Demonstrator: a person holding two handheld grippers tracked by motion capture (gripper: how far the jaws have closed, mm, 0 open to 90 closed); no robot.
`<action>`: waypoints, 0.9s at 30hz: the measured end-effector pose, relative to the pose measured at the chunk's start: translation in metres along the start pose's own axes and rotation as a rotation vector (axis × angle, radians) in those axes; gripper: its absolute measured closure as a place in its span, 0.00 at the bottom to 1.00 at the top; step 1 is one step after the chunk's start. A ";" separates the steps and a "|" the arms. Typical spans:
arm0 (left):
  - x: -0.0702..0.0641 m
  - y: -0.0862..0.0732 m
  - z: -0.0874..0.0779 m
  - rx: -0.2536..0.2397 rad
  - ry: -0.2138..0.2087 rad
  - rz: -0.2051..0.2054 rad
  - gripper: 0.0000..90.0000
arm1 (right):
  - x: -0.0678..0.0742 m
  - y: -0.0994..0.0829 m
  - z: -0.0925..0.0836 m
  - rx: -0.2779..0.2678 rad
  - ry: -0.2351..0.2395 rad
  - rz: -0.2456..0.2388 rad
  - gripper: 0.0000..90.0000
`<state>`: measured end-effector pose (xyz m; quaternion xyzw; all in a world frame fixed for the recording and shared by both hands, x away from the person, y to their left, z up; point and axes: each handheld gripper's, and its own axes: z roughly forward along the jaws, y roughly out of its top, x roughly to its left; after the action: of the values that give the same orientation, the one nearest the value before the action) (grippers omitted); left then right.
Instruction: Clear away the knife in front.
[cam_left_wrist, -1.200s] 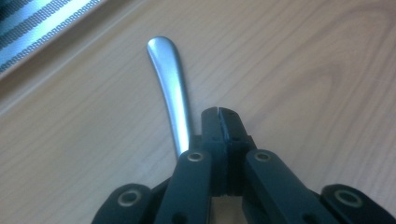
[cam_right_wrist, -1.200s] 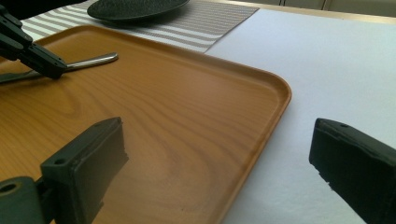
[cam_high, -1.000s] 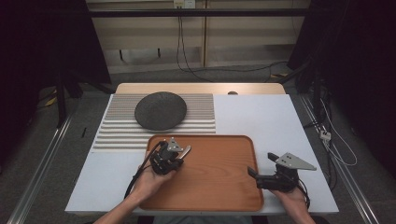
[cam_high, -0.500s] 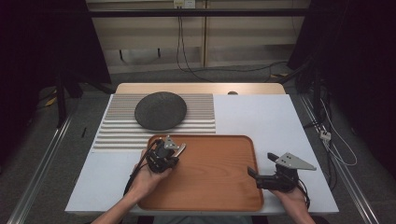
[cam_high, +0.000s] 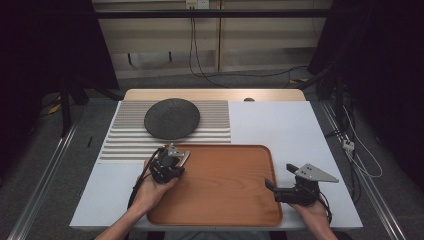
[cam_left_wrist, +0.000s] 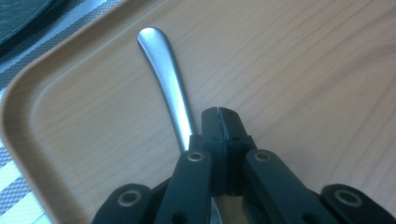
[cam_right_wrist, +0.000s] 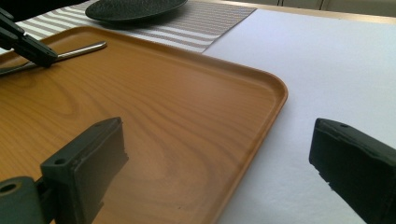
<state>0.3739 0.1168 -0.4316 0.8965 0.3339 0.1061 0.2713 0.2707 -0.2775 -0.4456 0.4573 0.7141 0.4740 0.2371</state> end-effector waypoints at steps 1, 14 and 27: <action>0.001 0.000 0.000 0.001 -0.001 -0.006 1.00 | 0.000 0.000 0.000 -0.001 0.001 0.000 0.04; 0.009 -0.004 -0.003 0.004 0.019 -0.027 1.00 | 0.000 0.000 0.000 -0.001 -0.001 0.002 0.04; 0.016 -0.006 -0.004 0.004 0.036 -0.070 1.00 | 0.000 0.000 0.001 0.003 0.008 -0.005 0.04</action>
<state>0.3814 0.1328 -0.4314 0.8826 0.3703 0.1121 0.2670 0.2714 -0.2772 -0.4456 0.4538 0.7170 0.4742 0.2349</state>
